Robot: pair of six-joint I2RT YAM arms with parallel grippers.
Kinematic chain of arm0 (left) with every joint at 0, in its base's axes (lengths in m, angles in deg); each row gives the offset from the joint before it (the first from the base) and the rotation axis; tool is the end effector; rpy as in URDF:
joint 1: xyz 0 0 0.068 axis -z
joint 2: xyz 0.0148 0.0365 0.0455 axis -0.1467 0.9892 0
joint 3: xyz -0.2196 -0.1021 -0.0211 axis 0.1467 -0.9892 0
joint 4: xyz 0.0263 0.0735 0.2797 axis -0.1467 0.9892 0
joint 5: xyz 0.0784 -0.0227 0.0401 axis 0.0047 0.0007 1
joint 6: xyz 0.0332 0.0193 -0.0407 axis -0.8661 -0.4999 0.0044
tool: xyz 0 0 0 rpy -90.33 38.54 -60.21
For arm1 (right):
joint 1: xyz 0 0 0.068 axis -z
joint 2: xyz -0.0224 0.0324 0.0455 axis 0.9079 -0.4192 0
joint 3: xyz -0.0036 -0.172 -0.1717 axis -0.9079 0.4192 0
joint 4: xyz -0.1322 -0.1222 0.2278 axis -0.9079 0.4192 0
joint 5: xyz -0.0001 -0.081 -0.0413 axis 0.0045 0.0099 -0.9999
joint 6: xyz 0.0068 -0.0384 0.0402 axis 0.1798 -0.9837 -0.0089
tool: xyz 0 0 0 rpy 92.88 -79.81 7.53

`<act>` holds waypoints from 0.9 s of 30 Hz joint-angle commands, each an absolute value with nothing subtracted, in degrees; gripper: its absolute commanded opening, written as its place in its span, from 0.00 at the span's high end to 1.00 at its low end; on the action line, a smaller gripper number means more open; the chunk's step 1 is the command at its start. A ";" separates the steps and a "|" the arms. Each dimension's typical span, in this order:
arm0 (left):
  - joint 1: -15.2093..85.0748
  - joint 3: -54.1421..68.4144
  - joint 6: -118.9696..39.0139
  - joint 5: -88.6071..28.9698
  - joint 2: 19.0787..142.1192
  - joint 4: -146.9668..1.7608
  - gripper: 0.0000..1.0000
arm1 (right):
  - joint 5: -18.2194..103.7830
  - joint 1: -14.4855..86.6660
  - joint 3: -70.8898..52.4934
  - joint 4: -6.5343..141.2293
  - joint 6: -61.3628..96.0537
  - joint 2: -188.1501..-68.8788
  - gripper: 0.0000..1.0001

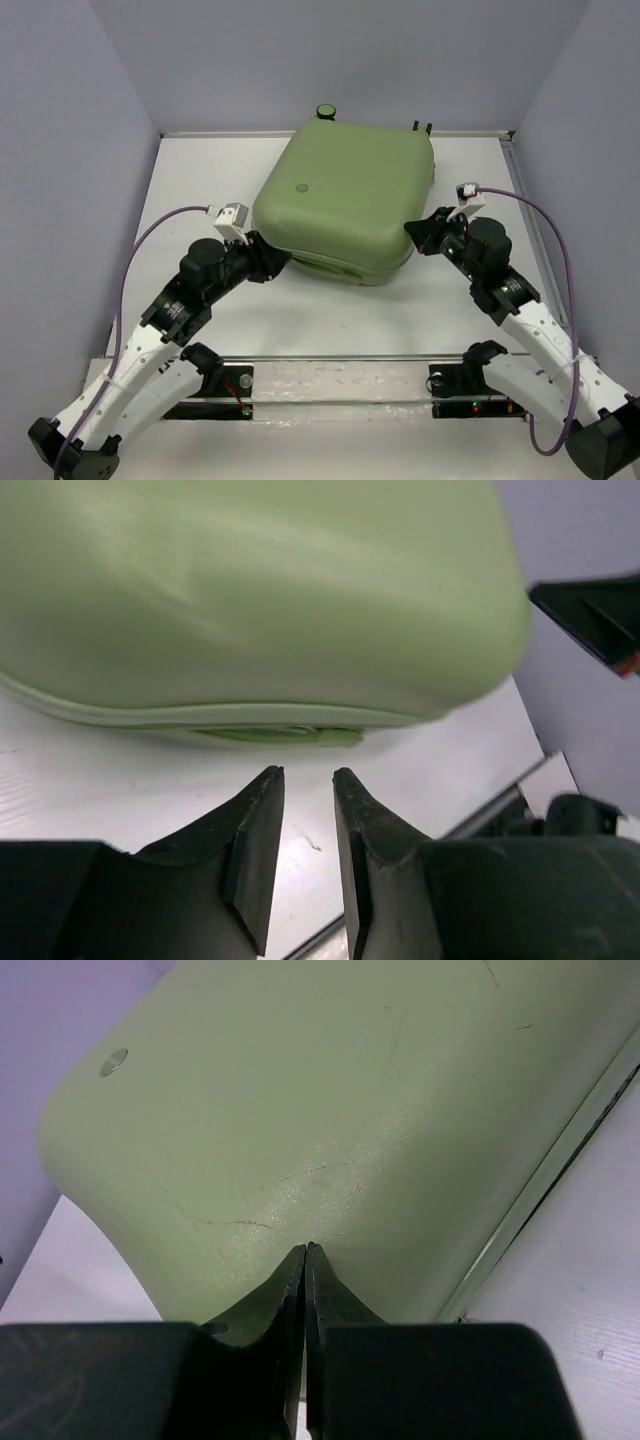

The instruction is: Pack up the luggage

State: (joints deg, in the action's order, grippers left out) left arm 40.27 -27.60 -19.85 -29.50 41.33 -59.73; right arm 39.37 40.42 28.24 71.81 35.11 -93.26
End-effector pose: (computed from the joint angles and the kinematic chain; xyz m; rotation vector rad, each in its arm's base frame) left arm 0.1813 -0.1187 0.2987 0.1092 1.8248 -0.9214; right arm 0.2244 0.1068 0.2787 -0.0580 1.8431 0.6775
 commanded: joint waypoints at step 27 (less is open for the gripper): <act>57.21 -45.52 -5.60 -12.79 60.21 -93.17 0.19 | 21.18 38.32 34.88 81.78 44.18 -89.61 0.74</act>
